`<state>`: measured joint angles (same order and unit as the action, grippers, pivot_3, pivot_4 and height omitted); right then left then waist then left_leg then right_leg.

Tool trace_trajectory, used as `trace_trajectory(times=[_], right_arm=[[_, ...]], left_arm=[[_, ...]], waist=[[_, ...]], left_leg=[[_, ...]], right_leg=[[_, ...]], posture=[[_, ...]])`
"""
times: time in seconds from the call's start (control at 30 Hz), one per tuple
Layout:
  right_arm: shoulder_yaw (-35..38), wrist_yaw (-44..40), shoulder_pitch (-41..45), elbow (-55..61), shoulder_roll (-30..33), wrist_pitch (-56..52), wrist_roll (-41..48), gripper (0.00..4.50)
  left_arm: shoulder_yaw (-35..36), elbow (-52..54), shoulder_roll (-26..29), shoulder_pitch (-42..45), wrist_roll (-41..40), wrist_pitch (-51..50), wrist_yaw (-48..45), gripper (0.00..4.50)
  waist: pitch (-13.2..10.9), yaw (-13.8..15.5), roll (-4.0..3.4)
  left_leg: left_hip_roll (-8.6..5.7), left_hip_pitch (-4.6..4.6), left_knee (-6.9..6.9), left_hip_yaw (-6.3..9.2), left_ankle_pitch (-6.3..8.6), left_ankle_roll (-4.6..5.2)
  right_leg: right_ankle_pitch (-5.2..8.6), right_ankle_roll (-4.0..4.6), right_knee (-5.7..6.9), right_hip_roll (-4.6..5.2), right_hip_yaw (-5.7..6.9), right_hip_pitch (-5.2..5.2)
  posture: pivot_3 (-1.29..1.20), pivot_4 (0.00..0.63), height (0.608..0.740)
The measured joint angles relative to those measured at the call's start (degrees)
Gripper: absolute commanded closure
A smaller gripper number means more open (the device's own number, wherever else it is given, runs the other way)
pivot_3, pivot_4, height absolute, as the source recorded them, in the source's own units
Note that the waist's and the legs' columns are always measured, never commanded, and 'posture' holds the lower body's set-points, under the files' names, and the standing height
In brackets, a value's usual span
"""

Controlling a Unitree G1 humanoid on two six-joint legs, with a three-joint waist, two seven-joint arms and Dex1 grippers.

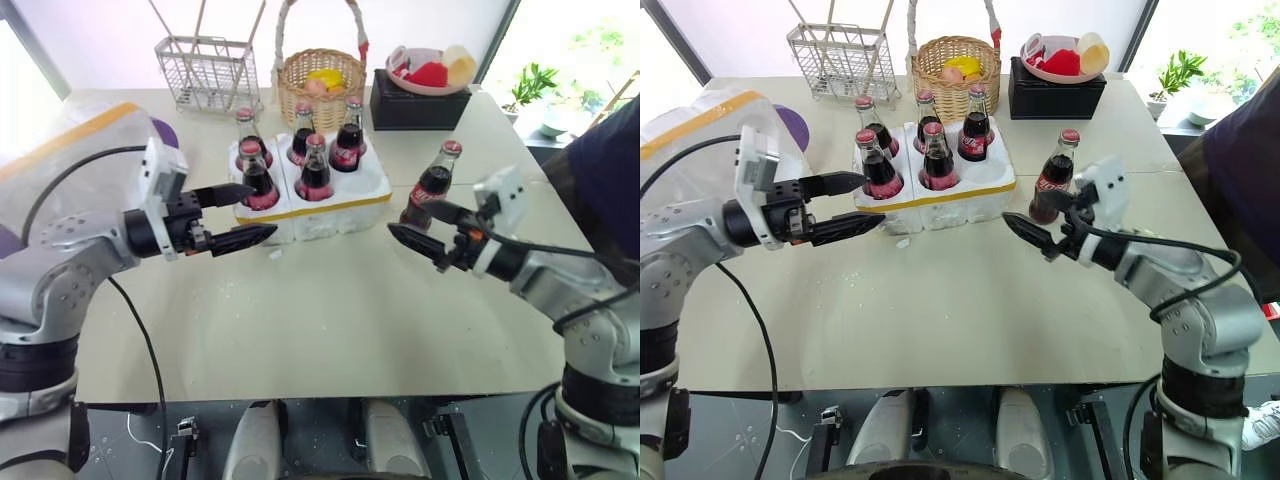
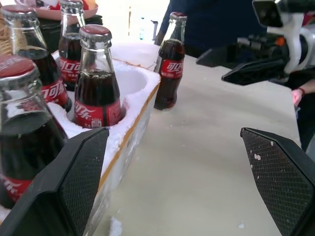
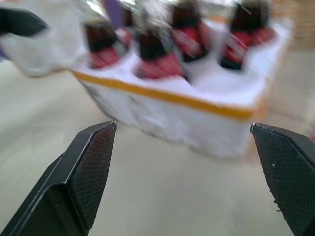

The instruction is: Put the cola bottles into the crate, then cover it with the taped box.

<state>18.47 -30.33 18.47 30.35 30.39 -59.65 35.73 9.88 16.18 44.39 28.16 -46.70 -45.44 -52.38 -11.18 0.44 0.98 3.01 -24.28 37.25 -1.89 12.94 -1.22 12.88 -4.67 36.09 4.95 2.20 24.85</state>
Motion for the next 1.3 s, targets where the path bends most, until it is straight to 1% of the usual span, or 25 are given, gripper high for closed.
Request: trace_trajectory(times=[0.1, 0.33, 0.5, 0.67, 0.87, 0.97, 1.0, 1.03, 1.1, 1.2, 1.3], right_arm=[[0.60, 2.42, -2.02, -0.94, -0.13, 1.95, -1.31, 0.04], [-0.26, 5.21, -1.14, -8.51, -1.18, 8.85, -4.15, 0.04], [-2.67, 4.57, 3.13, -18.31, -1.66, 14.70, -7.19, 0.04], [-5.81, 2.90, 10.18, -30.96, -1.83, 21.14, -10.70, 0.04], [-8.53, 1.18, 17.13, -44.91, -3.97, 27.82, -13.80, 0.04], [-9.33, 0.48, 18.65, -48.88, -4.64, 29.90, -14.78, 0.82], [-9.36, 0.25, 18.66, -49.28, -4.66, 30.43, -14.83, 1.34], [-9.36, 0.18, 18.66, -49.31, -4.74, 31.13, -14.97, 1.70], [-8.96, -0.73, 18.25, -48.30, -4.77, 31.10, -14.02, 1.65], [-8.47, -3.40, 17.79, -43.76, -4.51, 30.28, -11.38, 1.65], [-8.16, -5.66, 20.01, -39.49, -3.70, 29.09, -8.51, 1.65]], left_arm=[[-1.01, -0.80, -0.64, 1.41, 0.40, 0.43, -0.68, 0.00], [-2.42, -1.49, -1.43, 2.52, 1.05, 0.99, -1.81, 0.00], [-2.45, -1.22, -1.53, 3.29, 1.04, 0.93, -2.21, 0.00], [-2.44, 0.14, -1.68, 3.00, 1.02, 0.91, -2.14, 0.00], [-2.38, 0.49, -1.71, 2.69, 1.04, 0.87, -1.99, 0.00], [-2.38, 0.51, -1.72, 2.65, 1.04, 0.87, -1.58, 0.00], [-2.35, 0.51, -1.70, 2.60, 1.04, 0.87, -1.46, 0.00], [-2.29, 0.56, -1.70, 2.42, 1.02, 0.86, -1.21, 0.00], [-1.93, 1.07, -1.51, 1.29, 0.98, 0.81, -0.64, 0.00], [-1.09, 1.61, -0.90, -0.56, 0.94, 0.75, 0.22, 0.00], [0.42, 2.46, -0.71, -1.23, 0.30, 0.70, 1.12, 0.00]], waist=[[0.00, 0.01, 0.00], [0.00, -0.03, 0.01], [0.00, -0.06, 0.01], [0.00, -0.23, 0.01], [0.00, -0.42, 0.01], [0.00, -0.30, 0.01], [0.00, -0.24, 0.01], [-0.01, -0.23, 0.01], [-0.03, -0.29, -0.03], [-0.07, -0.49, -0.07], [-0.07, -1.03, -0.07]], left_leg=[[0.00, 0.00, 0.00, 0.00, 0.00, 0.00], [0.00, -0.02, -0.01, 0.01, 0.00, 0.01], [0.00, -0.02, -0.02, 0.02, 0.00, 0.01], [0.00, -0.02, -0.02, 0.02, -0.01, 0.02], [0.00, -0.02, -0.03, 0.03, -0.01, 0.02], [0.00, -0.04, -0.03, 0.03, -0.01, 0.02], [0.00, -0.04, -0.03, 0.02, -0.01, 0.02], [0.00, -0.05, -0.03, 0.02, -0.01, 0.02], [0.00, -0.08, -0.04, 0.02, -0.01, 0.02], [0.01, -0.13, -0.08, 0.02, -0.01, 0.02], [0.01, -0.13, -0.07, 0.02, -0.01, 0.02]], right_leg=[[0.00, 0.00, 0.00, -0.01, -0.01, 0.01], [0.00, -0.02, 0.00, -0.02, -0.01, 0.01], [-0.01, -0.03, 0.00, -0.04, -0.01, 0.01], [-0.10, -0.21, -0.01, -0.04, -0.02, 0.01], [-0.12, -0.23, 0.00, -0.05, -0.02, 0.01], [-0.12, -0.24, -0.01, -0.05, -0.02, 0.01], [-0.12, -0.24, -0.01, -0.05, -0.02, 0.01], [-0.12, -0.24, -0.01, -0.05, -0.02, 0.01], [-0.12, -0.24, -0.01, -0.05, -0.02, 0.06], [-0.12, -0.25, 0.02, -0.06, -0.02, 0.15], [-0.12, -0.25, 0.02, -0.05, -0.02, 0.15]], posture=[[0.00, 0.150, 0.740], [0.00, 0.150, 0.740], [0.00, 0.150, 0.740], [0.00, 0.150, 0.740], [0.00, 0.150, 0.740], [0.00, 0.150, 0.740], [0.00, 0.150, 0.740], [0.00, 0.150, 0.740], [0.00, 0.150, 0.740], [0.00, 0.150, 0.740], [0.00, 0.150, 0.740]])
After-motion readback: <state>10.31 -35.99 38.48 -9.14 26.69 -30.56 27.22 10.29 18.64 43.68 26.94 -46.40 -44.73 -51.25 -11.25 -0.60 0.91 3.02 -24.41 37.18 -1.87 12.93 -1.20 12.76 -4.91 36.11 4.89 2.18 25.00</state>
